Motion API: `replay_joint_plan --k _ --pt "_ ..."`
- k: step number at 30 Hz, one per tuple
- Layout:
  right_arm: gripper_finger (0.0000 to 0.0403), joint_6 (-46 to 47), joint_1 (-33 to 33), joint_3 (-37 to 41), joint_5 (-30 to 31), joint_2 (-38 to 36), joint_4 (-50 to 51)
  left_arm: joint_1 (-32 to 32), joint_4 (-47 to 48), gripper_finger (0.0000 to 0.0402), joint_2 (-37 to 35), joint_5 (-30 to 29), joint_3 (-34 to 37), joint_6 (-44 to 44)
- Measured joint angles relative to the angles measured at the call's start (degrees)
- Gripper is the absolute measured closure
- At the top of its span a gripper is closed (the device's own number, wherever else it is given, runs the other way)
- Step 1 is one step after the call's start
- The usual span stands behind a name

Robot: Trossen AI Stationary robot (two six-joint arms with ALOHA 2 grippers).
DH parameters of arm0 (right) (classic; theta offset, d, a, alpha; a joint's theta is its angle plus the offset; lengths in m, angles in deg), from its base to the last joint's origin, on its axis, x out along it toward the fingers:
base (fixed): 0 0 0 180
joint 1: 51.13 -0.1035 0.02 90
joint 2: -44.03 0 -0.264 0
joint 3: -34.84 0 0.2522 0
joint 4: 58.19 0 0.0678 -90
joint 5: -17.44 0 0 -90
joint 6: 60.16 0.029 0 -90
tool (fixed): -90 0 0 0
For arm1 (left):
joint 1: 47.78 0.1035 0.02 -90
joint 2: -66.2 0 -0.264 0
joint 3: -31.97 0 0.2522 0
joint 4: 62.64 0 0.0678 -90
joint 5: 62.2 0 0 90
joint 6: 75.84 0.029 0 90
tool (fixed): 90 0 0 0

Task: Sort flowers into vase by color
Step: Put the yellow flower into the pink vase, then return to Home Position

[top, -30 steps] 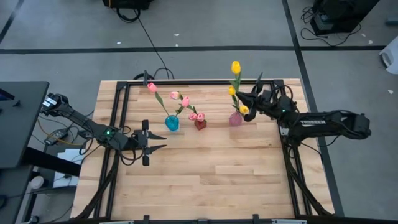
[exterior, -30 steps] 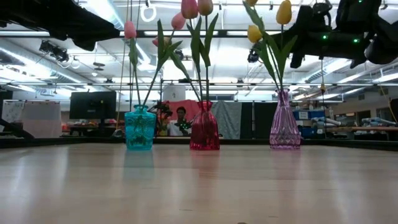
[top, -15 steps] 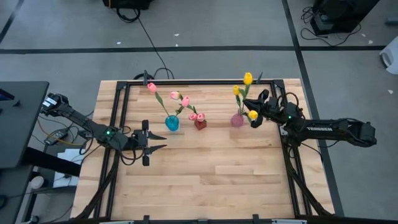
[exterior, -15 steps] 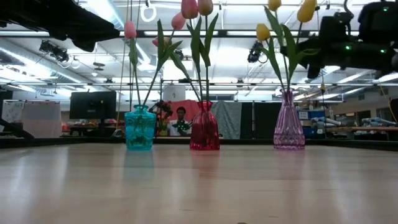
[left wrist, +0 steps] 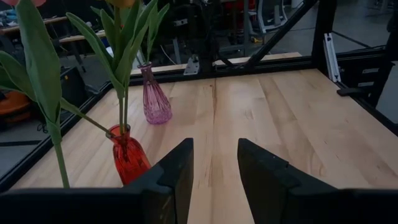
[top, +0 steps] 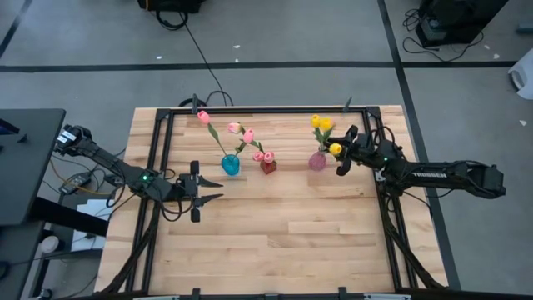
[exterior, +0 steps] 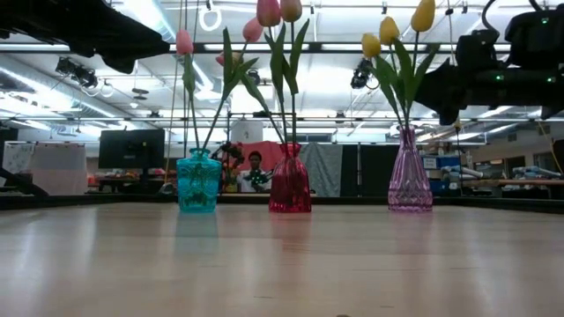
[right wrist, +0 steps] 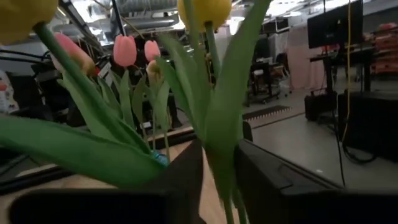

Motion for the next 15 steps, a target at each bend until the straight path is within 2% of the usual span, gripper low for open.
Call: replay_joint_plan --k 8,15 --pt "0.0209 1.73 0.00 -0.02 0.15 -2.49 3.72 -0.04 0.07 0.0270 0.00 1.75 0.01 -0.79" --pt "0.0189 1.19 0.00 -0.04 0.14 -10.73 11.75 -1.24 0.22 0.0270 -3.33 3.10 0.02 -0.56"
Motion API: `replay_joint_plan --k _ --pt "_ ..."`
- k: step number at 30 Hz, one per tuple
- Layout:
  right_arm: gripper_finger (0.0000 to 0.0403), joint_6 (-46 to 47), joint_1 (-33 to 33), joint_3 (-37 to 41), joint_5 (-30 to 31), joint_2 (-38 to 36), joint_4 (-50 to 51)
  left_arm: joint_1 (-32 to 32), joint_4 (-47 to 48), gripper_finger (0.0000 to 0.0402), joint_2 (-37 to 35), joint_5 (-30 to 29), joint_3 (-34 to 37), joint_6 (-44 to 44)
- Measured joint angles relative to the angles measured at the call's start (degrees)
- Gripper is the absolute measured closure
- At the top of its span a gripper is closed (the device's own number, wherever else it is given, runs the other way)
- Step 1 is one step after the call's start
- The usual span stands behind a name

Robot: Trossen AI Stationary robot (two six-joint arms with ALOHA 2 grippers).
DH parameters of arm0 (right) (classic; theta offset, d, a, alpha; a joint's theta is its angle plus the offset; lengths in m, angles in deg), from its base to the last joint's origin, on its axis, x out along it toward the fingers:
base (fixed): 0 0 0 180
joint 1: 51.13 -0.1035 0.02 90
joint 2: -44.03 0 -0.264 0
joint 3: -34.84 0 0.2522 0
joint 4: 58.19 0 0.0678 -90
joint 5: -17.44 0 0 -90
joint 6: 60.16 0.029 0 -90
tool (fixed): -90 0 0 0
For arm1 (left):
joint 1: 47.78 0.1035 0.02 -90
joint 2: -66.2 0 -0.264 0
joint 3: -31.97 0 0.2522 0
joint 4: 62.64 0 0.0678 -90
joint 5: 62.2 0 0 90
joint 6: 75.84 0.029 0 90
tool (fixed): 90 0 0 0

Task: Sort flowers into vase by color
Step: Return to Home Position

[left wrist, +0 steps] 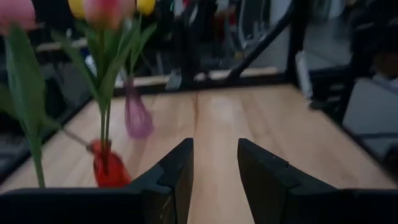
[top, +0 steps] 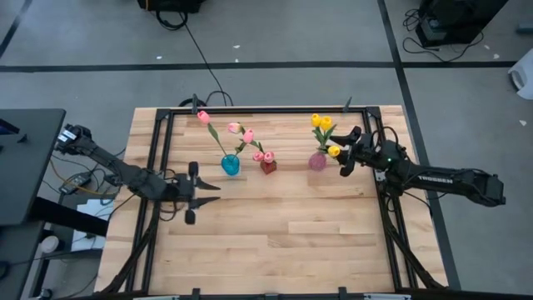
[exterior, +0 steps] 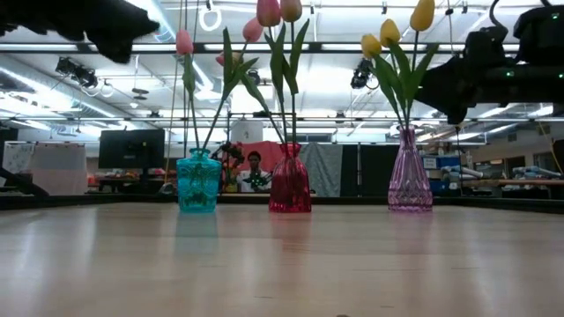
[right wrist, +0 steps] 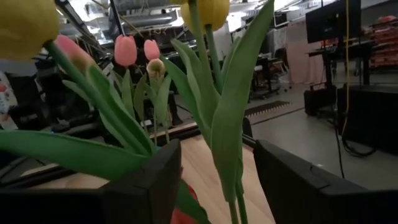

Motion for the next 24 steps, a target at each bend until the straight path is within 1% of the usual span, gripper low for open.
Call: replay_joint_plan --k 2,4,6,8,14,18,19,24 --pt "0.0190 -0.57 0.00 0.00 0.08 -3.17 3.25 -1.13 0.21 0.0270 -3.41 -0.39 0.00 1.43" --pt "0.0192 -1.09 0.00 0.00 0.19 -6.60 6.85 -1.85 2.52 0.0270 -6.99 -2.62 -0.04 2.35" --pt "0.0192 -1.36 0.00 0.00 1.06 -10.25 10.46 -2.22 5.03 0.0270 -10.14 -4.82 0.31 2.19" --pt "0.0192 -1.67 0.00 0.00 1.89 -13.90 14.26 -2.43 5.55 0.0270 -12.93 -5.41 1.76 1.81" --pt "0.0192 -1.64 0.00 -0.01 4.20 -24.93 25.45 -2.92 5.46 0.0271 -19.22 -5.98 5.68 2.94" --pt "0.0192 -1.26 0.00 -0.47 4.54 -31.39 32.38 -2.91 6.52 0.0271 -22.97 -9.18 7.52 5.64" --pt "0.0192 -1.20 0.00 -0.87 4.66 -32.29 33.91 -2.91 6.45 0.0271 -23.77 -9.83 8.00 6.47" --pt "0.0192 -0.82 0.00 -2.10 5.26 -32.09 36.74 -2.92 2.94 0.0271 -26.77 -10.33 11.73 12.45"
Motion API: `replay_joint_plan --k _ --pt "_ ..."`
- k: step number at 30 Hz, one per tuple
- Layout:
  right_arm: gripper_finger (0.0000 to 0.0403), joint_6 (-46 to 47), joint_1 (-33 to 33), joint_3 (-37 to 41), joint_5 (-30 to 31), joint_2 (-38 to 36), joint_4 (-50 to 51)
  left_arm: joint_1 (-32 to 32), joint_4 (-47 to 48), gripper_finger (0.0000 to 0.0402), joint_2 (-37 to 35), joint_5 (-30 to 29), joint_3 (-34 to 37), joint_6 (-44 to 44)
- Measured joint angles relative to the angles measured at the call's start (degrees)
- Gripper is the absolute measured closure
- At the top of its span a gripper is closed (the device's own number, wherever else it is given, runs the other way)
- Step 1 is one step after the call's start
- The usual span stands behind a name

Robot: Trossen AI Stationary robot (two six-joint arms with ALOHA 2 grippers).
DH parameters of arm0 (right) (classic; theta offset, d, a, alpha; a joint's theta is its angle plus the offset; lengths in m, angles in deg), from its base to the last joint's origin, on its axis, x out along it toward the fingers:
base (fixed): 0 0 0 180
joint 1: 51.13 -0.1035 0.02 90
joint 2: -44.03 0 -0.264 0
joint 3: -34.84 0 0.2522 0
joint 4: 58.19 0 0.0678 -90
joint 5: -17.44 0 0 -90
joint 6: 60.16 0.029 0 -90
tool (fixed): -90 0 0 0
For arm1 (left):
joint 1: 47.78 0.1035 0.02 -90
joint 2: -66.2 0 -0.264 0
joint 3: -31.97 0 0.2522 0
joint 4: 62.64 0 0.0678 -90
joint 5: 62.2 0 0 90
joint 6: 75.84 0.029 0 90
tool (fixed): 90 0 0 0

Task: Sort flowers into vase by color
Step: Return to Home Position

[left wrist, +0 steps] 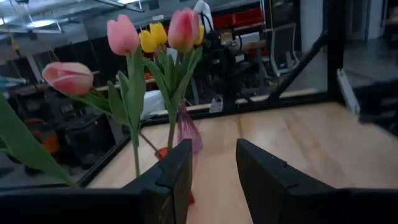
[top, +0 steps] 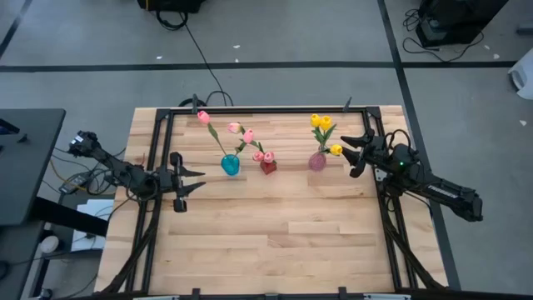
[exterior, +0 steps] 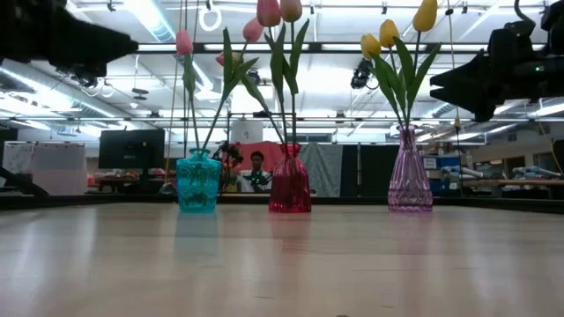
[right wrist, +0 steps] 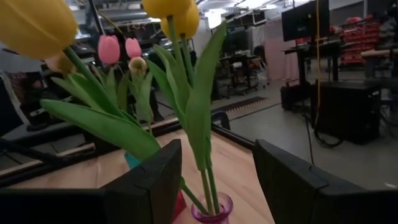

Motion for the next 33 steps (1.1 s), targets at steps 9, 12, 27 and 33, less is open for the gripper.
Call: replay_joint_plan --k 9,12,27,33 --pt "0.0192 2.30 -0.04 -0.02 -0.36 0.05 0.75 0.00 -4.76 0.0271 -6.75 4.83 6.58 7.32" --pt "0.0192 4.31 -0.04 -0.02 -0.34 0.06 0.92 0.00 -2.19 0.0271 -8.95 9.99 6.58 6.33" --pt "0.0192 4.48 -0.04 0.00 -0.76 0.39 1.05 0.02 -1.06 0.0271 -9.09 12.11 6.60 5.87" --pt "0.0192 4.50 -0.04 0.00 -0.76 0.40 1.03 0.02 -1.09 0.0271 -9.09 12.04 6.60 5.87"
